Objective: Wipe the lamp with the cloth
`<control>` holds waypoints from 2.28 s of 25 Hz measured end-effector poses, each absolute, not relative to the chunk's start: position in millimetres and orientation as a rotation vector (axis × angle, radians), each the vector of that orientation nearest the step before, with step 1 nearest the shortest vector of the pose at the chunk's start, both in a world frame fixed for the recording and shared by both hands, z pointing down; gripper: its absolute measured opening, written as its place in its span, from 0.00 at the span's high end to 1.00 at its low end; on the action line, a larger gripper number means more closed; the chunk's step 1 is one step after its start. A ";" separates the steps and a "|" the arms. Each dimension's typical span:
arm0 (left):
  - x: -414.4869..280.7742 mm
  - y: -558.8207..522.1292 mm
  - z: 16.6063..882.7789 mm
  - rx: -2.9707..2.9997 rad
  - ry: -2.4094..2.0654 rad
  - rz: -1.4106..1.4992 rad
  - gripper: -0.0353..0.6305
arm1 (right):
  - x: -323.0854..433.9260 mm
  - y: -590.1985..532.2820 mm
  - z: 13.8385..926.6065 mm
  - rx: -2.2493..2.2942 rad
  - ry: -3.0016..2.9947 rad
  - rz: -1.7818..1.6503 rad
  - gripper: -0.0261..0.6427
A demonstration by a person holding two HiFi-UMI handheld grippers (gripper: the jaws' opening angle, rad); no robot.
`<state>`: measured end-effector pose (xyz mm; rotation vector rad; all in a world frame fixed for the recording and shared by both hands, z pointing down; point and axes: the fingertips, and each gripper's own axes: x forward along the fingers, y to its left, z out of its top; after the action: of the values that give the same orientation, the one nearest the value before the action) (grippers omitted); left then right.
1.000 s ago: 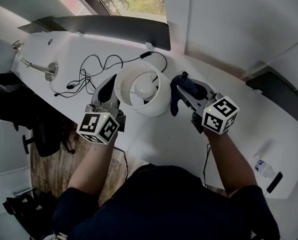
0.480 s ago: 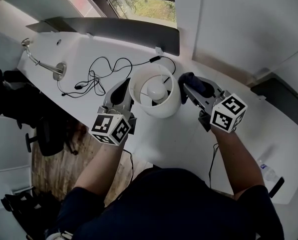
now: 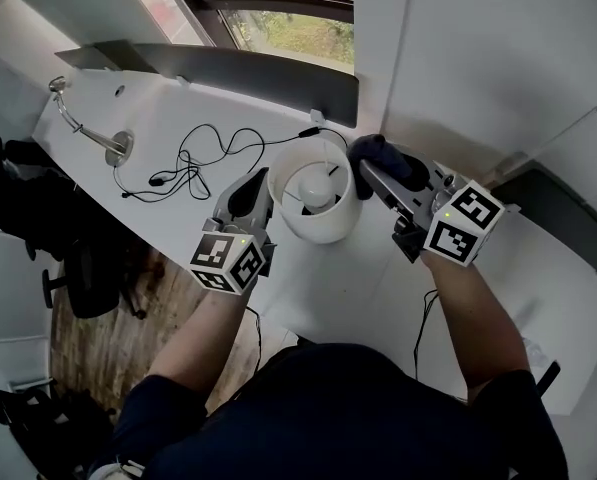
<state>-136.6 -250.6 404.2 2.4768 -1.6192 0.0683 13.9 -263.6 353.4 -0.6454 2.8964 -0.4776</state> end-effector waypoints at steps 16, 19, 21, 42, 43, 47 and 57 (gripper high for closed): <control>-134.9 -251.7 403.0 2.470 -1.624 0.042 0.94 | -8.3 -292.8 350.3 -0.481 2.966 -0.383 0.80; -135.1 -252.6 403.9 2.465 -1.627 0.035 0.94 | -13.2 -300.4 362.6 -0.428 2.976 -0.406 0.80; -136.0 -252.3 404.9 2.458 -1.630 0.033 0.94 | -18.3 -305.1 373.2 -0.393 2.997 -0.416 0.80; -138.5 -243.9 408.5 2.448 -1.621 0.050 0.94 | -7.0 -331.5 506.6 -0.668 3.174 -0.661 0.80; -138.2 -242.2 408.0 2.449 -1.619 0.050 0.94 | -2.9 -330.5 508.8 -0.702 3.185 -0.651 0.80; -136.0 -232.8 404.0 2.462 -1.598 0.049 0.94 | 16.2 -320.6 512.9 -0.819 3.209 -0.622 0.80; -128.1 -196.4 399.4 2.519 -1.488 0.057 0.94 | 54.8 -269.6 472.1 -0.949 3.168 -0.553 0.80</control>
<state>-128.1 -196.4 399.4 2.5191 -1.4878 0.0571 54.8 -269.6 472.1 -0.9489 3.1676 -0.5531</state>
